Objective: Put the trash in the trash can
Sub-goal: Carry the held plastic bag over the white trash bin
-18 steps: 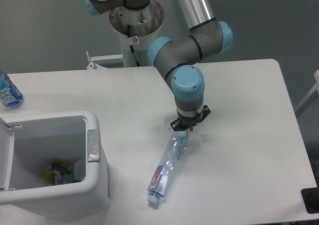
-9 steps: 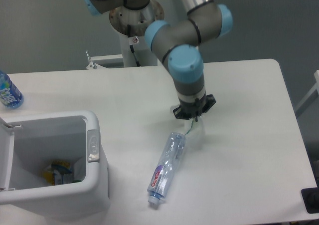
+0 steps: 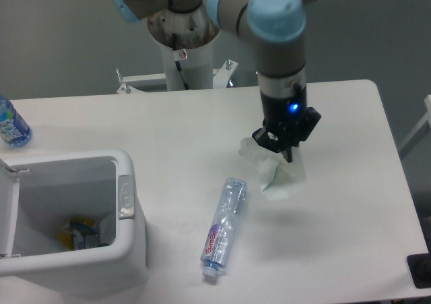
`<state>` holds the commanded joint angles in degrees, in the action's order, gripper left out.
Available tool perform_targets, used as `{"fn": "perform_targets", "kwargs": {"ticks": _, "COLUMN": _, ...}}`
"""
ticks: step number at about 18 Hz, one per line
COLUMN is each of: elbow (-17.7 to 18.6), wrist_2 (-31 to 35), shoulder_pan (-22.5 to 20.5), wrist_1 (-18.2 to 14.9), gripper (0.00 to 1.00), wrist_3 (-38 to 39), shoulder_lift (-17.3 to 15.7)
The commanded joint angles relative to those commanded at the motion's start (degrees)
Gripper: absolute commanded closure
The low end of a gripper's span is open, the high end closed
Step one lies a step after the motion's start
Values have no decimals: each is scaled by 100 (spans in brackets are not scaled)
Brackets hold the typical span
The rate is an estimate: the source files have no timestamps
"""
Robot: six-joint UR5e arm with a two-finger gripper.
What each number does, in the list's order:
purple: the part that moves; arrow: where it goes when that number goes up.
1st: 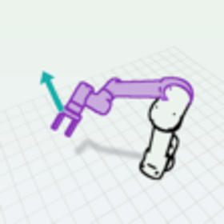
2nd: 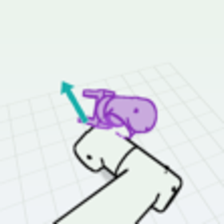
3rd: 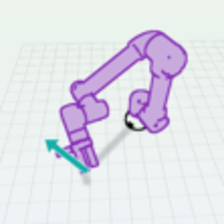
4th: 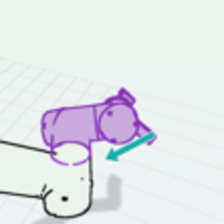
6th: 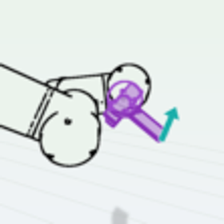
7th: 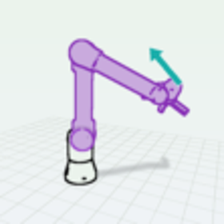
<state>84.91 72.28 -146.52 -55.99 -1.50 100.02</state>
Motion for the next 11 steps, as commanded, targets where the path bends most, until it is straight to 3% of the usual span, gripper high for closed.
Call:
{"fn": "perform_targets", "kwargs": {"ticks": 4, "elbow": -177, "wrist_2": -1557, "shoulder_pan": 140, "wrist_1": 44, "gripper": 98, "wrist_3": 44, "shoulder_lift": 105}}
{"fn": "perform_targets", "kwargs": {"ticks": 11, "elbow": -273, "wrist_2": -1823, "shoulder_pan": 913, "wrist_1": 167, "gripper": 99, "wrist_3": 281, "shoulder_lift": 35}}
